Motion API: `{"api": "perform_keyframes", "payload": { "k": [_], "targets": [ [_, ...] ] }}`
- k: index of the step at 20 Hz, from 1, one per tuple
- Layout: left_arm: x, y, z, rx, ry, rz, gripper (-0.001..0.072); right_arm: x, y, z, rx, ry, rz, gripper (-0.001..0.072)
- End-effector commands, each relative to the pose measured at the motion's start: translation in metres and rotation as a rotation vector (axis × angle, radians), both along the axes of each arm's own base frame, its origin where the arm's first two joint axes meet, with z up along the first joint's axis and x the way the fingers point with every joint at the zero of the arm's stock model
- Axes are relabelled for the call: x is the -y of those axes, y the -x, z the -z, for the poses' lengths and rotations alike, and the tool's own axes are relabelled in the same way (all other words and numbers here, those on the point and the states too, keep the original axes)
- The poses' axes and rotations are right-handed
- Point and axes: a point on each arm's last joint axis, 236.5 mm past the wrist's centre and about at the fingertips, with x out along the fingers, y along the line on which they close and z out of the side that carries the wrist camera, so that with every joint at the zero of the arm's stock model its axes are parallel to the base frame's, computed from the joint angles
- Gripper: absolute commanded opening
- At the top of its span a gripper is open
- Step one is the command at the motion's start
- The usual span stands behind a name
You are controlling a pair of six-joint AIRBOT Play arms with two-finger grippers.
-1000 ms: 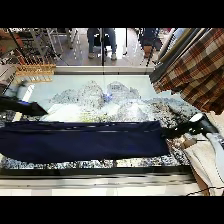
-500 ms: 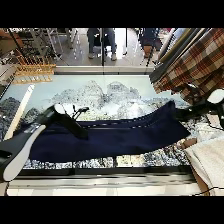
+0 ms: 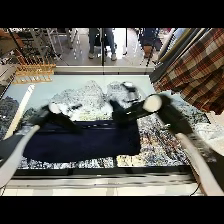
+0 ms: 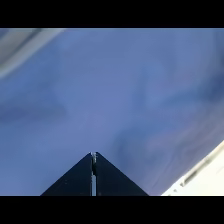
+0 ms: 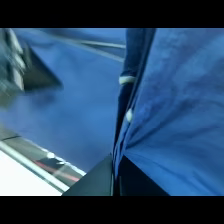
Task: Fold the clothes and pants, and hang the long-sleeved shirts on hangers.
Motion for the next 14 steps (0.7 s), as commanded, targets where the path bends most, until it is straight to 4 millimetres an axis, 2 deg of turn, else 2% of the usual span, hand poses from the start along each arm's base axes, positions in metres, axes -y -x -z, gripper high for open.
{"api": "perform_keyframes", "payload": {
  "k": [1, 3, 5, 6, 7, 8, 9, 10, 11, 13, 14],
  "targets": [
    [-0.084, -0.022, -0.078, 0.183, -0.01, -0.215, 0.0008, -0.092, 0.023, 0.046, -0.038, -0.064, -0.059, 0.0008],
    [-0.133, -0.023, -0.104, 0.257, -0.028, -0.306, 0.0008, -0.137, 0.026, 0.076, -0.032, -0.127, -0.072, 0.0009],
    [-0.164, -0.018, -0.111, 0.256, -0.032, -0.38, 0.0008, -0.177, 0.028, 0.09, -0.017, -0.233, -0.078, 0.0012],
    [-0.173, -0.014, -0.108, 0.236, -0.032, -0.4, 0.0008, -0.189, 0.034, 0.092, -0.026, -0.273, -0.105, 0.0025],
    [-0.179, -0.011, -0.106, 0.219, -0.031, -0.412, 0.0008, -0.195, 0.044, 0.09, -0.043, -0.299, -0.16, 0.0199],
    [-0.183, -0.009, -0.103, 0.205, -0.029, -0.418, 0.0008, -0.191, 0.045, 0.085, -0.042, -0.298, -0.206, 0.0381],
    [-0.183, -0.007, -0.101, 0.193, -0.027, -0.418, 0.0008, -0.177, 0.039, 0.073, -0.046, -0.288, -0.232, 0.0407],
    [-0.183, -0.007, -0.1, 0.189, -0.026, -0.418, 0.0008, -0.155, 0.026, 0.061, -0.034, -0.265, -0.239, 0.0407],
    [-0.183, -0.007, -0.099, 0.189, -0.026, -0.413, 0.0008, -0.121, 0.006, 0.047, -0.015, -0.229, -0.211, 0.0407],
    [-0.183, -0.007, -0.097, 0.184, -0.026, -0.413, 0.0008, -0.028, -0.032, 0.034, -0.01, -0.11, -0.05, 0.0422],
    [-0.183, -0.008, -0.096, 0.18, -0.025, -0.413, 0.0009, 0.019, -0.041, 0.032, -0.015, -0.06, 0.022, 0.0464]
  ]
}}
